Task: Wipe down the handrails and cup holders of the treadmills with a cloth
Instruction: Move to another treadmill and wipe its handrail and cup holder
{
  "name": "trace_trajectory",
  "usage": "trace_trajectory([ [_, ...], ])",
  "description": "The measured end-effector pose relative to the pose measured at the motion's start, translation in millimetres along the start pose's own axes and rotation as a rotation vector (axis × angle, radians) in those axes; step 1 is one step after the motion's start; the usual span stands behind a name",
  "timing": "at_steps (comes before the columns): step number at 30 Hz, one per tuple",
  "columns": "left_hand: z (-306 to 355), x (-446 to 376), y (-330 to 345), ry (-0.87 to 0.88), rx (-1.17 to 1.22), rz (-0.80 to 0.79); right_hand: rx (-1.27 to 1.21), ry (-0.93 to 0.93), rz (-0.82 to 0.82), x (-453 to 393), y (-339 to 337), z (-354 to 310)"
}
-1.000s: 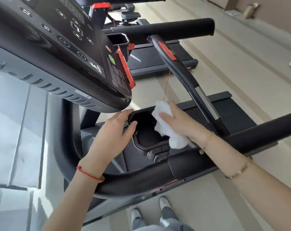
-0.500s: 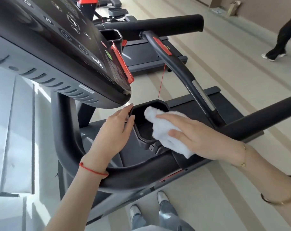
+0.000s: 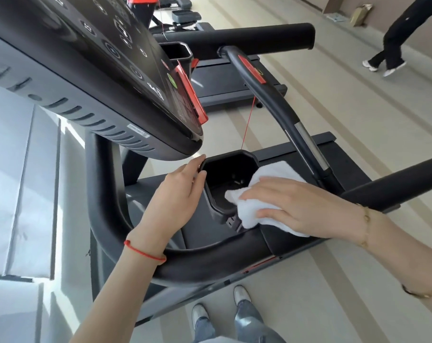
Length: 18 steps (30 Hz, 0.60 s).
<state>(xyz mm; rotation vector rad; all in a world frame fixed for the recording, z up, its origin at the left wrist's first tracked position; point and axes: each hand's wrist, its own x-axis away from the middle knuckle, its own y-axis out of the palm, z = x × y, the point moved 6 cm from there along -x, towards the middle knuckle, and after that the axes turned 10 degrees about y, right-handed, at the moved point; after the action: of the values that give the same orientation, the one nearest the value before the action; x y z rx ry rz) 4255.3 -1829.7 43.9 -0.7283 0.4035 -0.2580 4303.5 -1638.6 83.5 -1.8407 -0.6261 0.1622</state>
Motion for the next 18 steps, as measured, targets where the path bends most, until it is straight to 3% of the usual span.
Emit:
trace_trajectory([
  [4, 0.6, -1.2, 0.9, -0.031, -0.016, 0.013, 0.077, 0.054, -0.171, -35.1, 23.0, -16.4],
  [13, 8.5, 3.7, 8.3, -0.139, -0.063, 0.040, -0.202, -0.065, -0.055, -8.1, -0.4, 12.9],
  [16, 12.1, 5.6, 12.5, -0.214, -0.089, 0.090, -0.414, -0.041, 0.171, -8.8, -28.1, 30.2],
  [18, 14.4, 7.1, 16.9, -0.258, -0.113, 0.122, -0.397, -0.043, 0.371, -20.3, -46.4, 38.7],
])
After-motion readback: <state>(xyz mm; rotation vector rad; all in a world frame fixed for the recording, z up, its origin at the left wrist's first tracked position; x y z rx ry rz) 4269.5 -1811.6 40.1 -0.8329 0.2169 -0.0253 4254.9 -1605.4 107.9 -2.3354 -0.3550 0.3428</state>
